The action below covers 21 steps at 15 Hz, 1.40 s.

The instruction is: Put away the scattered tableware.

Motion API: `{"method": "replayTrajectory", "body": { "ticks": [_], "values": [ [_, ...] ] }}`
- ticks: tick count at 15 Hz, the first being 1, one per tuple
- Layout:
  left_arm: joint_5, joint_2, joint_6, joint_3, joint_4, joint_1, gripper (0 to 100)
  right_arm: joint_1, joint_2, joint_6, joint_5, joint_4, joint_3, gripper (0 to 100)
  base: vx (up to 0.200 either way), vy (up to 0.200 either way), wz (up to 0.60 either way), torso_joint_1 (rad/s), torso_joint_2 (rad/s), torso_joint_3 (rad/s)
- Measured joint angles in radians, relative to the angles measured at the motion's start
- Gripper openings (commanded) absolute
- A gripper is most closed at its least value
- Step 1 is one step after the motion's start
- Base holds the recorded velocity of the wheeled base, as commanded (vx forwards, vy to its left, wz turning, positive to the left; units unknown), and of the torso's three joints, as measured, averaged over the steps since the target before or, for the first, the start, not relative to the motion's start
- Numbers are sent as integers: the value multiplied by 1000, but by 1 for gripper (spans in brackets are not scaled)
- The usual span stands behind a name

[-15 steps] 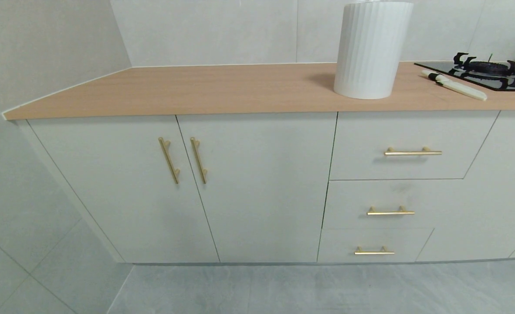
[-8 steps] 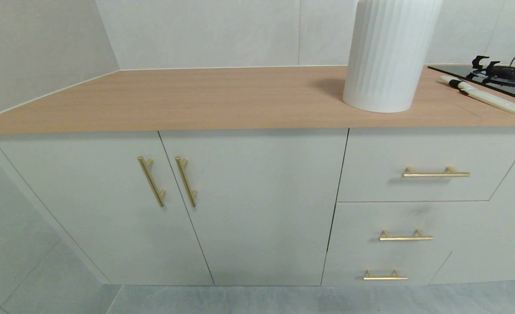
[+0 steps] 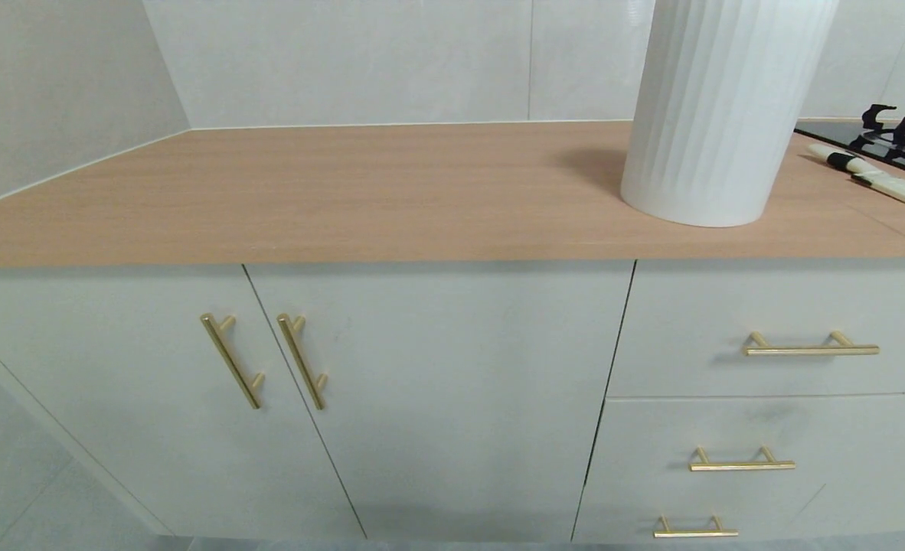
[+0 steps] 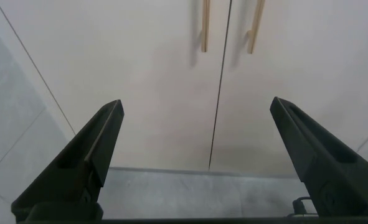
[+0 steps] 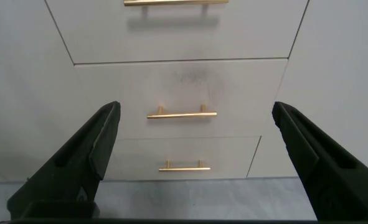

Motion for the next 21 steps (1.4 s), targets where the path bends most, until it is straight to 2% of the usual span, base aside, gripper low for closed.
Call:
{"method": "replayTrajectory", "body": {
  "ticks": [2,17,21],
  "values": [
    [0,0,2,0,0,1,100,0,0,0,0,0,0,100,0,0,0,0,0,0],
    [0,0,3,0,0,1,100,0,1,7,0,0,0,100,0,-200,0,4,2,3],
    [0,0,1,0,0,1,100,1,1,6,0,0,0,100,0,0,0,0,0,0]
  ]
}}
